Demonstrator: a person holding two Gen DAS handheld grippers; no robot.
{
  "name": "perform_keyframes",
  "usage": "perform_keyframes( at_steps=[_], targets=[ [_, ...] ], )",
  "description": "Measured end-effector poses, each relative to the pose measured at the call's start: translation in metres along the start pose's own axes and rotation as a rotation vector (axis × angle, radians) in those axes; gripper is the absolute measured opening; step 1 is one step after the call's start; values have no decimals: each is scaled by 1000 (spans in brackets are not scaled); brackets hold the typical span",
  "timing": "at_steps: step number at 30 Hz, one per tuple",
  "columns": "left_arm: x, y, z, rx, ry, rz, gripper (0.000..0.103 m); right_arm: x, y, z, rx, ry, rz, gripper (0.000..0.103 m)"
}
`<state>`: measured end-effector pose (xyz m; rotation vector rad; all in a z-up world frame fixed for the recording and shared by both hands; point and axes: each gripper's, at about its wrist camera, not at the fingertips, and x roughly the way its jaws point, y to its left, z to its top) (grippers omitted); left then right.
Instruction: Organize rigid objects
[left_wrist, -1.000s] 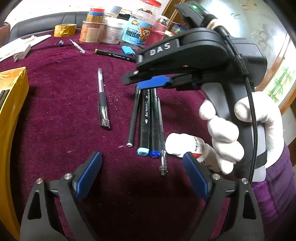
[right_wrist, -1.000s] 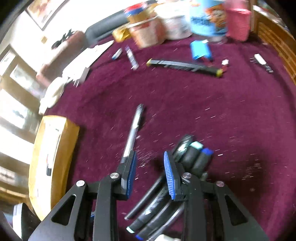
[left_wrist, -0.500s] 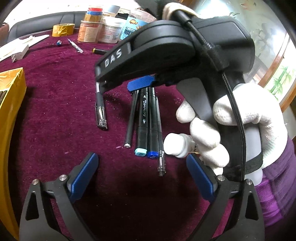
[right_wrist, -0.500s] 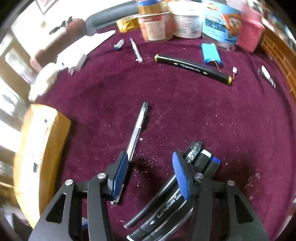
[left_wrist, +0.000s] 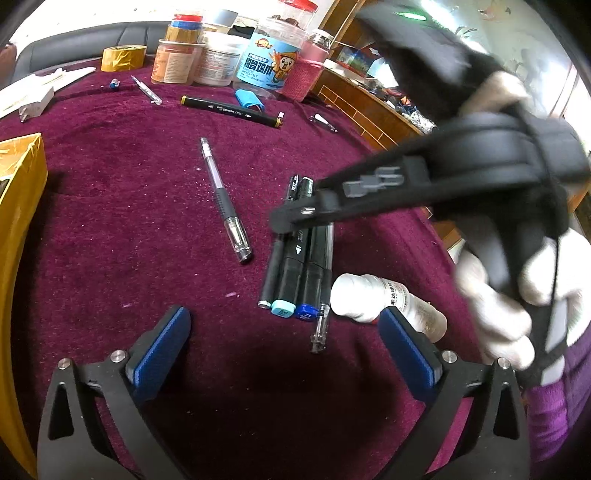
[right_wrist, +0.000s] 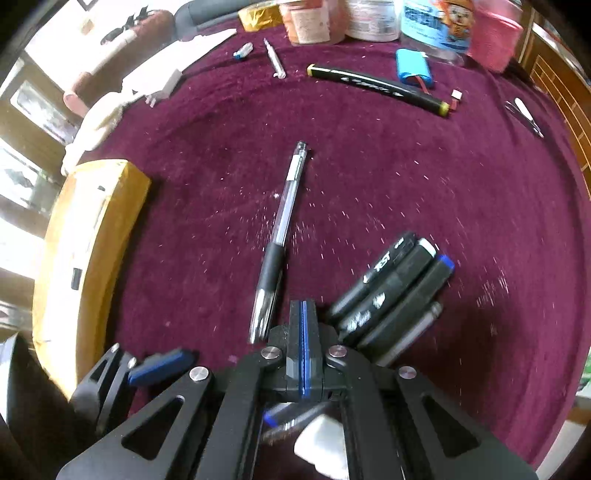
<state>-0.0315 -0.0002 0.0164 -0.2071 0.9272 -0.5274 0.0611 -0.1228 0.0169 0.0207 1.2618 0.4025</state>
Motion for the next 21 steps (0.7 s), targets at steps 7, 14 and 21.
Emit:
perform_keyframes(
  at_steps=[7,14,21],
  targets=[
    [1,0,2,-6,0,-11,103,-57,-28,-41,129,-202,48,18],
    [1,-2,0,-4,3,-5,103,-72,-67,-63,282,-383,126,31],
    [3,-13,0,55,48,88,101,-60,-89,-68,342,-525,124,31]
  ],
)
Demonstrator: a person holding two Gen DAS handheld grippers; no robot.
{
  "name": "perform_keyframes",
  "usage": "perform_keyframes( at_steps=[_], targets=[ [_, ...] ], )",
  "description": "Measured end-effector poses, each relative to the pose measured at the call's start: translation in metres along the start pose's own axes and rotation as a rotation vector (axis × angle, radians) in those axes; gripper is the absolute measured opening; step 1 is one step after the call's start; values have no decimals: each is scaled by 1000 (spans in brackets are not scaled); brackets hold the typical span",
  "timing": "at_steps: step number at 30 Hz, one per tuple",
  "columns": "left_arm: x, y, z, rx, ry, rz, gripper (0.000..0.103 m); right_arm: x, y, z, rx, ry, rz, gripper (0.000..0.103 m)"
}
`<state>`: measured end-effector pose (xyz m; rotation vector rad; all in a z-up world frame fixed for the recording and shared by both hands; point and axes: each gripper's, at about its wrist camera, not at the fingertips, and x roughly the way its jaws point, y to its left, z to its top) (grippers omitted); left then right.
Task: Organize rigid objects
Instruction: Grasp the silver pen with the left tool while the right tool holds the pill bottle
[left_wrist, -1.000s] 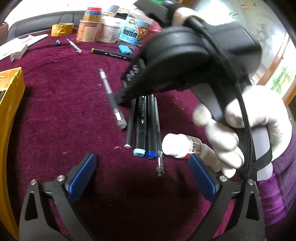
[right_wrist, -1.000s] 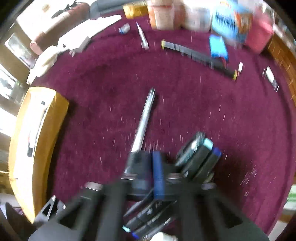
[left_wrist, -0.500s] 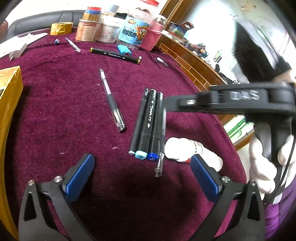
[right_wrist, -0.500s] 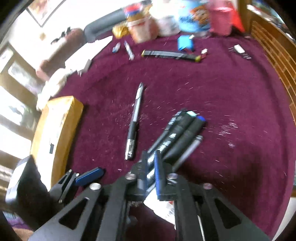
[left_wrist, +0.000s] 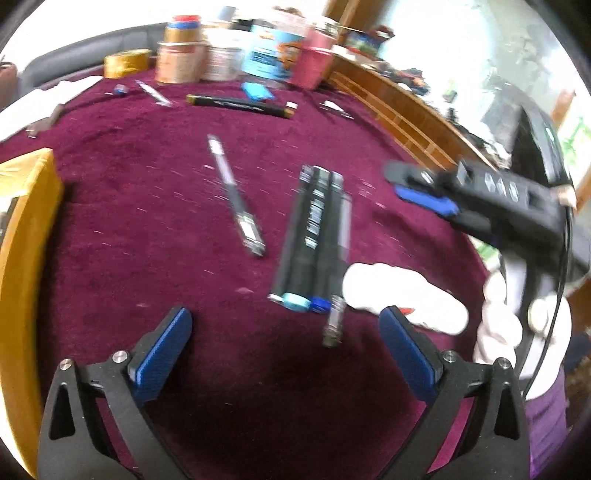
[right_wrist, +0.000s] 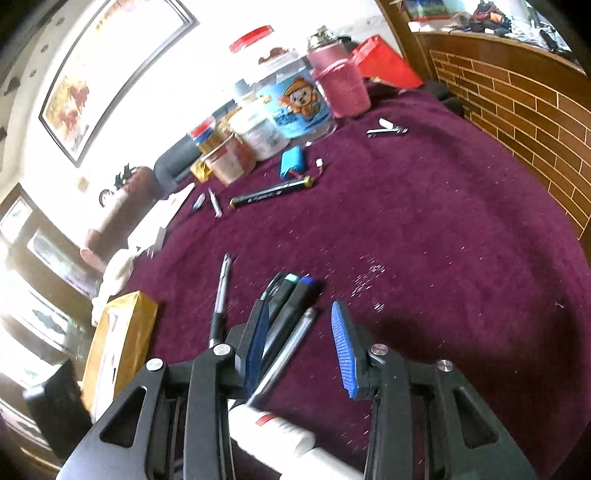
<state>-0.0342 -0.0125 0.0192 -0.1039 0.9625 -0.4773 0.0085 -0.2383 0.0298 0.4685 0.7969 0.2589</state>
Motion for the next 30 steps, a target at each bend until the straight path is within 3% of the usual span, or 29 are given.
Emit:
perform_keyframes(
  at_steps=[3,6,8,10,12,14,16,18,20,21,22,25,30],
  targets=[
    [-5,8,10,-34,-27,100,101,2,-13,-8,10,-32,21,31],
    [-5,26,28,-127,-39,138,98,11,-29,-16,51,-4,29,32],
    [0,35,42,-175,-46,145,90,12,-36,-15,83,5,69,32],
    [10,40,59,-188,-47,177,70,9,-36,-14,81,-9,82,36],
    [27,44,73,-191,-28,194,59,10,-35,-16,72,-5,83,41],
    [45,44,80,-189,7,214,59,10,-34,-16,69,-2,82,41],
    [51,36,85,-134,-14,272,63,13,-37,-17,77,9,86,41],
    [65,22,85,-12,-9,381,61,13,-39,-18,85,18,87,41],
    [69,13,81,83,-60,426,40,15,-41,-18,92,23,89,41],
    [68,14,82,78,-57,414,16,16,-42,-16,94,23,91,41],
    [67,16,82,68,-47,373,7,16,-42,-16,93,23,92,41],
    [58,17,80,79,-44,331,6,18,-41,-15,86,21,92,42],
    [19,32,71,-21,-109,211,6,18,-41,-16,75,17,97,45]
  ],
)
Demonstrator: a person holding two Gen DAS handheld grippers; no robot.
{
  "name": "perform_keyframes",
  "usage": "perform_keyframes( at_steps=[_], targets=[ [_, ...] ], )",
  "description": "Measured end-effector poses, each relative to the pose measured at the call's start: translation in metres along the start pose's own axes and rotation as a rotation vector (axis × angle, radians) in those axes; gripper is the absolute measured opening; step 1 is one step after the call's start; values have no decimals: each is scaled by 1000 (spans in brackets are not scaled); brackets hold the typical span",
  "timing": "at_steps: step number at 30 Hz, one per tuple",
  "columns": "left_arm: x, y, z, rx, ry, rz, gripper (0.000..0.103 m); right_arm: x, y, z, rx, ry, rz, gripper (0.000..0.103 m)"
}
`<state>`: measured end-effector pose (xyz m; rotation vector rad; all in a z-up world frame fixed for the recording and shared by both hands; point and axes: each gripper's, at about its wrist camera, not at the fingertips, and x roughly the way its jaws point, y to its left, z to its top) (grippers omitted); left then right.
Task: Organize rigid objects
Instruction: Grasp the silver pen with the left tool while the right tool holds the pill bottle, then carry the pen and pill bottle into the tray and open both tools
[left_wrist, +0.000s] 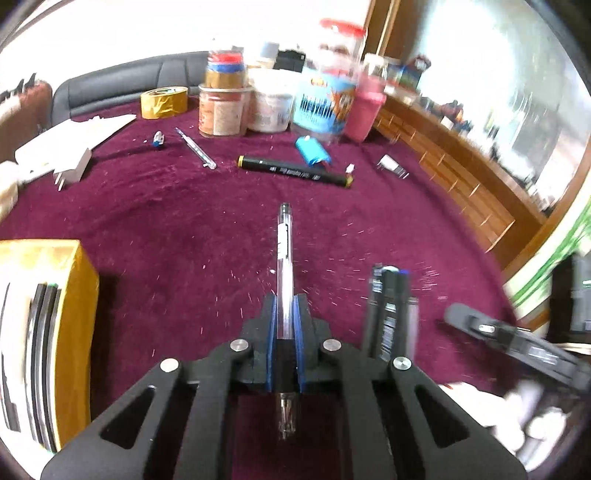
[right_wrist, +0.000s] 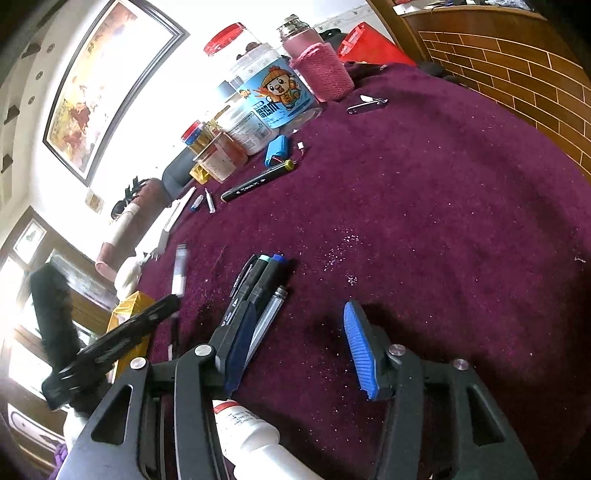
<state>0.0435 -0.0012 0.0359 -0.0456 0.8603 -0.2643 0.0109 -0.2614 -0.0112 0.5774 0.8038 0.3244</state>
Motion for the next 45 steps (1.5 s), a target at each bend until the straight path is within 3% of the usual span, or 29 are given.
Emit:
perform_keyframes(
  at_steps=[6,8,15,17,24,27,30,33,37,45],
  targets=[
    [-66,20,-20,-115,-92,-194,6,-2,-3,-1,14,-1,17,46],
    [-87,25,-25,-133,-124,-245,6,-4,3,-1,-19,34,-12,46],
    [-145,48,-42,-127,-207,-336,6,-36,71,-29,-390,130,-46,46],
    [-149,57,-44,-140,-210,-346,6,-28,91,-41,-520,174,-96,46],
    [-164,102,-64,-227,-217,-280,6,9,114,-68,-766,291,-254,43],
    [-175,128,-74,-266,-226,-221,6,10,112,-70,-776,301,-277,33],
    [-184,156,-83,-307,-233,-161,6,5,107,-68,-729,292,-279,33],
    [-188,181,-92,-360,-234,-118,6,-4,102,-60,-638,270,-236,33],
    [-188,203,-96,-400,-227,-67,7,-24,108,-46,-514,240,-119,33],
    [-160,255,-87,-449,-112,-5,7,-20,172,-50,-424,271,137,33]
  ],
)
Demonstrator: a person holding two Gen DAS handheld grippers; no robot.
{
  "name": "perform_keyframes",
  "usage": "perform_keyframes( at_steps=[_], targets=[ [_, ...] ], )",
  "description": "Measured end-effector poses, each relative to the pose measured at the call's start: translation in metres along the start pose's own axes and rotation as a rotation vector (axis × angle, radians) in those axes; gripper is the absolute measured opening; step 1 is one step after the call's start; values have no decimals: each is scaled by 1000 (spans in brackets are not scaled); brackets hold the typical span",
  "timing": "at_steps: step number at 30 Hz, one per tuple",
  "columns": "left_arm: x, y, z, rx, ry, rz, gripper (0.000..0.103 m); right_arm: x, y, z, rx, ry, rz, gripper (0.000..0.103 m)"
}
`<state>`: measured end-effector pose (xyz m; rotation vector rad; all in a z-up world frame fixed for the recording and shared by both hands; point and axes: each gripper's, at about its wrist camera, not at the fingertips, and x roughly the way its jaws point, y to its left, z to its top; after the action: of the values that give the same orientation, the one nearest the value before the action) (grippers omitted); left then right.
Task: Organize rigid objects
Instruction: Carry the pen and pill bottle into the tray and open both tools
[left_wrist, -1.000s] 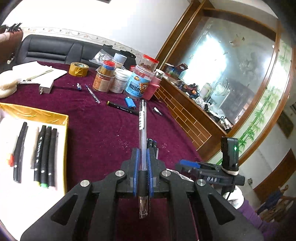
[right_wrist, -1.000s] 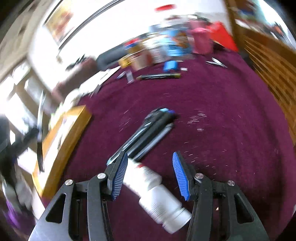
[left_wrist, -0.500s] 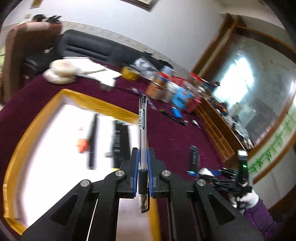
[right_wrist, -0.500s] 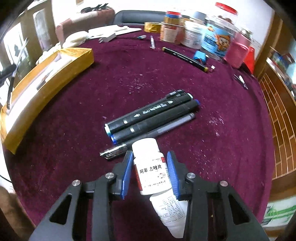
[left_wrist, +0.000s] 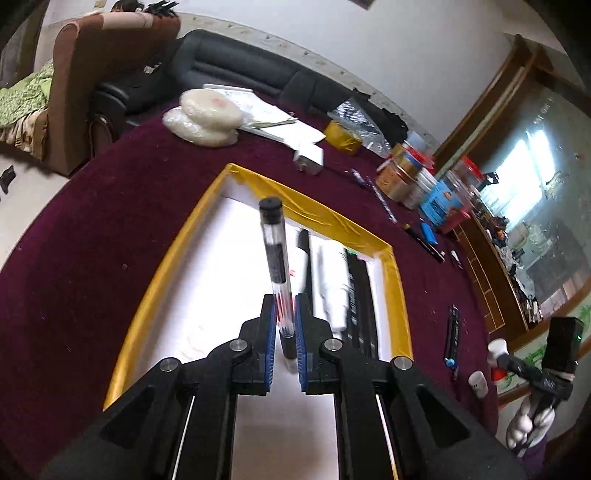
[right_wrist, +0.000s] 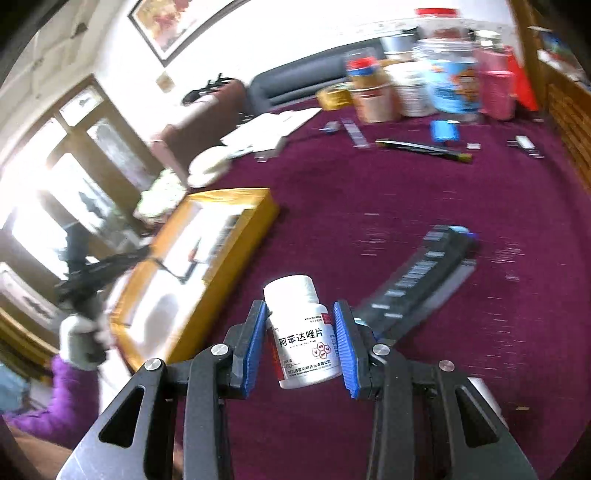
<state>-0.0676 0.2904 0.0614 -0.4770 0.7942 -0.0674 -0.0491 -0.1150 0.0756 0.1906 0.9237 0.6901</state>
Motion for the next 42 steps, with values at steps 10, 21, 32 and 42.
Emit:
perform_keyframes(
  at_steps=[10,21,32,42],
  targets=[
    [25,32,34,-15,67,35,7,99,102,14,-57,137,187,33],
    [24,45,40,-110,77,-10,18,195,149,27,4,266,179,33],
    [-67,51,10,-69,-145,78,60,272,195,63,-22,308,113,34],
    [-77,52,-6,-86,-166,92,61,238,200,80,-98,135,6,34]
  ],
)
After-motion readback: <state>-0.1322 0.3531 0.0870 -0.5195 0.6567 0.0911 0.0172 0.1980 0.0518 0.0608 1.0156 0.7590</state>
